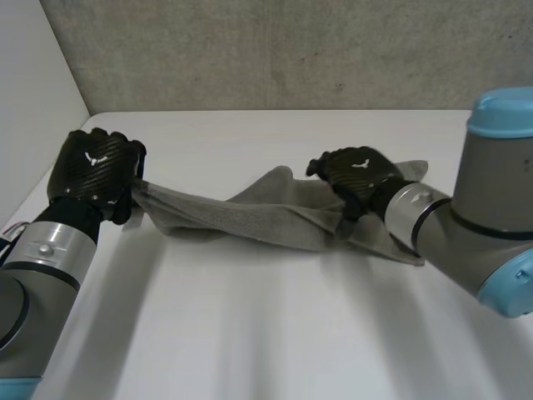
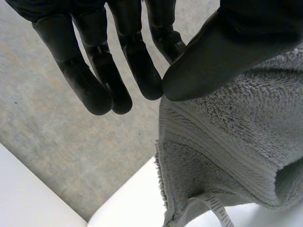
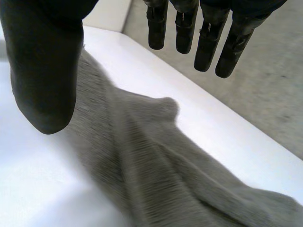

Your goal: Fold the towel.

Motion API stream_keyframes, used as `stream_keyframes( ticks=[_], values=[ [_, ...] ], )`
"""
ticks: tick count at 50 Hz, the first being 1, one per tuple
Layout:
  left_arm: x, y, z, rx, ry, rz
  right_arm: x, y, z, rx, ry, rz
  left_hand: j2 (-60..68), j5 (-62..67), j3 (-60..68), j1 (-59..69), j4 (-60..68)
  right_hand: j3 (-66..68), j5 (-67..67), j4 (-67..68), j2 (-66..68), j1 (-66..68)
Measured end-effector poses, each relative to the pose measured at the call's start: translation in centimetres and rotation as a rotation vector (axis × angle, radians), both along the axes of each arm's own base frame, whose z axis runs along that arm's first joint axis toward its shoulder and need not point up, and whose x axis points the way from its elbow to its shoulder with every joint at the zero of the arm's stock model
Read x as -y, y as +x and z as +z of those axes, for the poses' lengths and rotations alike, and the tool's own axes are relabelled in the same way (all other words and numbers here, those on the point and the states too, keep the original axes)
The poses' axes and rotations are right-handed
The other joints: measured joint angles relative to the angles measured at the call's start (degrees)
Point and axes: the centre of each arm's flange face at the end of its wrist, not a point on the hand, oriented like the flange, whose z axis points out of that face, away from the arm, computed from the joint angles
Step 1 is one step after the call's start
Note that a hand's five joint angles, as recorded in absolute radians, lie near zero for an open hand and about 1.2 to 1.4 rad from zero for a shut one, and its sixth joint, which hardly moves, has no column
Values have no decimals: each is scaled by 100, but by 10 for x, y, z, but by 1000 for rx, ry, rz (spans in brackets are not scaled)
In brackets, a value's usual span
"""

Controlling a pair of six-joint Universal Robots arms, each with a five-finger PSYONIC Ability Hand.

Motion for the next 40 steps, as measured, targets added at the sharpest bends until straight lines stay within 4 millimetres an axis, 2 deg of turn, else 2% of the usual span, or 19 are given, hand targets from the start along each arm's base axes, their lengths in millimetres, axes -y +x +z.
stream_keyframes(
  ticks=[4, 10, 17, 23, 25, 30, 40],
  values=[
    [-1, 2, 4, -4, -14, 7, 9, -11, -1, 0, 6, -43, 0, 0, 0, 0, 0, 0, 5, 0, 0, 0],
    [-1, 4, 3, -4, -11, 12, 16, -25, -15, -14, 27, -104, 0, 0, 0, 0, 0, 0, 4, 0, 0, 0],
    [0, 4, -1, -6, 5, 11, 18, -42, -44, -33, 34, -183, 0, 1, 0, 0, 0, 17, 65, 21, 5, 32],
    [0, 4, -2, -8, 11, 12, 15, -55, -68, -44, 31, -231, 0, 0, 0, 0, 0, 378, 864, 456, 155, 522],
    [1, 5, -3, -8, 12, 13, 15, -60, -74, -49, 34, -246, 0, 1, 0, 0, 0, 791, 1262, 866, 566, 921],
    [1, 5, -2, -9, 10, 16, 19, -72, -82, -62, 48, -284, 0, 0, 0, 0, 0, 1859, 2212, 1876, 1746, 1961],
    [2, 7, -5, -8, 16, 21, 26, -95, -89, -92, 74, -327, 0, 1, 0, 0, 0, 2029, 2425, 2079, 1840, 2152]
  ],
)
